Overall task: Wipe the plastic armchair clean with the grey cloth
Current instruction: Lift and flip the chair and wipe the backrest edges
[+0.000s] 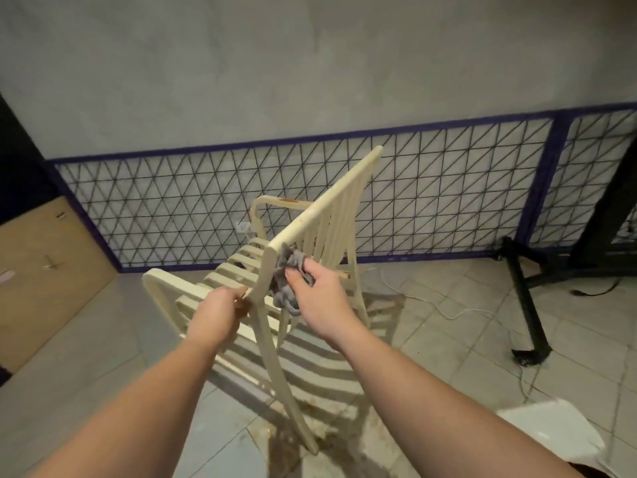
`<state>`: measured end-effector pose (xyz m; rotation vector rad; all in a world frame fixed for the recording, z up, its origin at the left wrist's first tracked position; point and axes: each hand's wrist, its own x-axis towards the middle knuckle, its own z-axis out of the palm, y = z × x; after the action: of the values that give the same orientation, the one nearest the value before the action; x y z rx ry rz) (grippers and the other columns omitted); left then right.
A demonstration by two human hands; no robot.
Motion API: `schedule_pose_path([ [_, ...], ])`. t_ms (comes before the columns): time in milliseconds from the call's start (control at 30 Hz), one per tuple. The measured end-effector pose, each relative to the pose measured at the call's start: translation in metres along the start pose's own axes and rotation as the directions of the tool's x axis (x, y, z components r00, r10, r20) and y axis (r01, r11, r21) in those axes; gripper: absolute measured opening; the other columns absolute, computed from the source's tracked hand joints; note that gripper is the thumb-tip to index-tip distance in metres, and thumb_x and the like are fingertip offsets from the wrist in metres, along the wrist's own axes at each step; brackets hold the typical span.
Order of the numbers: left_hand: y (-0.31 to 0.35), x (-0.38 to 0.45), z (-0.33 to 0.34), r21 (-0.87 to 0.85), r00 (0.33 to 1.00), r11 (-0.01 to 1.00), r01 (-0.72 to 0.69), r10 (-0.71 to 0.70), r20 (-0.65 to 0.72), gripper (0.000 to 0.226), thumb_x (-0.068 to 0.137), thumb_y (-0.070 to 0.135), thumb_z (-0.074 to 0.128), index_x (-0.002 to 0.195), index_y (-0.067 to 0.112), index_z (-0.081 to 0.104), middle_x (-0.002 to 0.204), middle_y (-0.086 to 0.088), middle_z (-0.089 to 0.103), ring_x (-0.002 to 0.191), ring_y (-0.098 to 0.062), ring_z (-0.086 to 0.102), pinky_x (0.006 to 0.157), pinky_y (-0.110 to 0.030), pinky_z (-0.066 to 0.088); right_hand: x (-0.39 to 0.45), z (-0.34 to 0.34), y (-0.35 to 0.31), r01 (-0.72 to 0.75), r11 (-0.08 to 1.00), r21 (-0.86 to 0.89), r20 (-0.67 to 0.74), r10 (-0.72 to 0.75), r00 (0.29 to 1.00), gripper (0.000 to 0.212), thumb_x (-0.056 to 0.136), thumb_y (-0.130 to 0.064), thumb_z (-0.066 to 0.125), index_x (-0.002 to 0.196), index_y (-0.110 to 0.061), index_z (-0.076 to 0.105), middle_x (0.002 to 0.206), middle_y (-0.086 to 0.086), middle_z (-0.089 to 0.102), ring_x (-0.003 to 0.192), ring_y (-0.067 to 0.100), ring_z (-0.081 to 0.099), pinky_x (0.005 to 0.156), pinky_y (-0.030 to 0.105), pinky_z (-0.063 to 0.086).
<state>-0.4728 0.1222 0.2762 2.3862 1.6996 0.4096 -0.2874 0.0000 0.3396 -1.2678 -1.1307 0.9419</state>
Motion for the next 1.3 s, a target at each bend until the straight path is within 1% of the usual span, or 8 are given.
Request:
schedule_pose_path([
  [133, -0.001, -0.017, -0.030, -0.150, 0.996, 0.986, -0.072, 0.078, 0.034, 0.066, 0.083, 0.037, 0.080, 0.144, 0.036, 0.054, 0.133, 0.011, 0.062, 0.120, -0.012, 0.058, 0.105, -0.034, 0.047, -0.001, -0.012, 0.004, 0.030, 0.998, 0.062, -0.142, -0.021, 0.990, 0.020, 0.103, -0.019, 0.051, 0.112, -0.020, 0.069, 0.094, -0.011, 0.072, 0.085, 0.003, 0.068, 0.066, 0.012, 0.049],
  [267, 0.033, -0.034, -0.053, -0.416, 0.977, 0.887, -0.200, 0.152, -0.146, 0.081, 0.081, 0.044, 0.080, 0.152, 0.040, 0.040, 0.122, 0.029, 0.059, 0.114, 0.008, 0.057, 0.099, -0.018, 0.044, -0.001, -0.031, -0.014, 0.308, 0.950, -0.043, -0.427, -0.296, 0.854, 0.017, 0.102, -0.017, 0.051, 0.108, -0.017, 0.067, 0.094, -0.009, 0.070, 0.087, -0.001, 0.064, 0.077, 0.019, 0.051],
  [400, 0.071, -0.033, -0.061, -0.468, 0.944, 0.836, -0.287, 0.165, -0.284, 0.036, 0.085, 0.043, 0.069, 0.119, 0.032, 0.068, 0.099, 0.012, 0.071, 0.089, -0.007, 0.068, 0.081, -0.022, 0.053, 0.018, -0.010, -0.035, 0.579, 0.731, -0.360, -0.018, -0.626, 0.779, 0.025, 0.098, -0.012, 0.052, 0.119, -0.021, 0.063, 0.117, -0.001, 0.066, 0.110, 0.013, 0.061, 0.097, 0.039, 0.051],
  [500, 0.082, -0.032, -0.058, -0.261, 0.879, 0.881, -0.395, 0.281, -0.384, 0.011, 0.086, 0.016, 0.054, 0.088, 0.013, 0.065, 0.081, -0.005, 0.067, 0.076, -0.024, 0.063, 0.068, -0.031, 0.049, 0.027, 0.004, -0.011, 0.683, 0.573, -0.454, 0.336, -0.600, 0.726, 0.046, 0.088, 0.003, 0.052, 0.128, -0.017, 0.064, 0.137, 0.002, 0.060, 0.138, 0.017, 0.044, 0.121, 0.040, 0.025],
  [667, 0.082, -0.032, -0.056, -0.305, 0.948, 0.929, -0.208, 0.115, -0.296, 0.028, 0.094, 0.022, 0.065, 0.073, 0.027, 0.048, 0.058, 0.011, 0.046, 0.053, -0.004, 0.044, 0.048, -0.015, 0.033, 0.033, -0.030, -0.006, 0.486, 0.734, -0.474, -0.001, -0.553, 0.833, 0.062, 0.076, 0.019, 0.049, 0.119, -0.019, 0.071, 0.120, -0.004, 0.070, 0.118, 0.009, 0.060, 0.106, 0.031, 0.046],
  [800, 0.083, -0.031, -0.054, -0.325, 0.953, 0.924, -0.201, 0.107, -0.285, 0.022, 0.096, 0.032, 0.064, 0.086, 0.014, 0.057, 0.058, 0.007, 0.044, 0.051, -0.007, 0.040, 0.046, -0.020, 0.031, 0.048, -0.055, -0.035, 0.316, 0.832, -0.455, -0.238, -0.456, 0.858, 0.031, 0.098, -0.002, 0.048, 0.108, -0.024, 0.068, 0.100, -0.006, 0.069, 0.093, 0.007, 0.063, 0.081, 0.032, 0.056],
  [1000, 0.084, -0.029, -0.056, -0.324, 0.941, 0.920, -0.223, 0.115, -0.319, 0.035, 0.094, 0.024, 0.065, 0.070, 0.029, 0.040, 0.057, 0.009, 0.043, 0.054, -0.011, 0.040, 0.048, -0.022, 0.026, 0.042, -0.015, -0.034, 0.636, 0.561, -0.531, 0.312, -0.568, 0.762, 0.024, 0.098, -0.018, 0.055, 0.120, -0.020, 0.064, 0.122, -0.005, 0.064, 0.119, 0.012, 0.053, 0.104, 0.033, 0.042],
  [1300, 0.052, -0.022, -0.068, -0.377, 0.950, 0.899, -0.220, 0.111, -0.290, 0.023, 0.095, 0.022, 0.065, 0.116, 0.031, 0.061, 0.070, 0.013, 0.057, 0.056, -0.003, 0.049, 0.051, -0.017, 0.033, 0.062, -0.028, -0.029, 0.441, 0.671, -0.596, 0.089, -0.490, 0.867, 0.037, 0.092, -0.008, 0.055, 0.122, -0.027, 0.066, 0.109, -0.006, 0.069, 0.102, 0.013, 0.060, 0.093, 0.036, 0.051],
])
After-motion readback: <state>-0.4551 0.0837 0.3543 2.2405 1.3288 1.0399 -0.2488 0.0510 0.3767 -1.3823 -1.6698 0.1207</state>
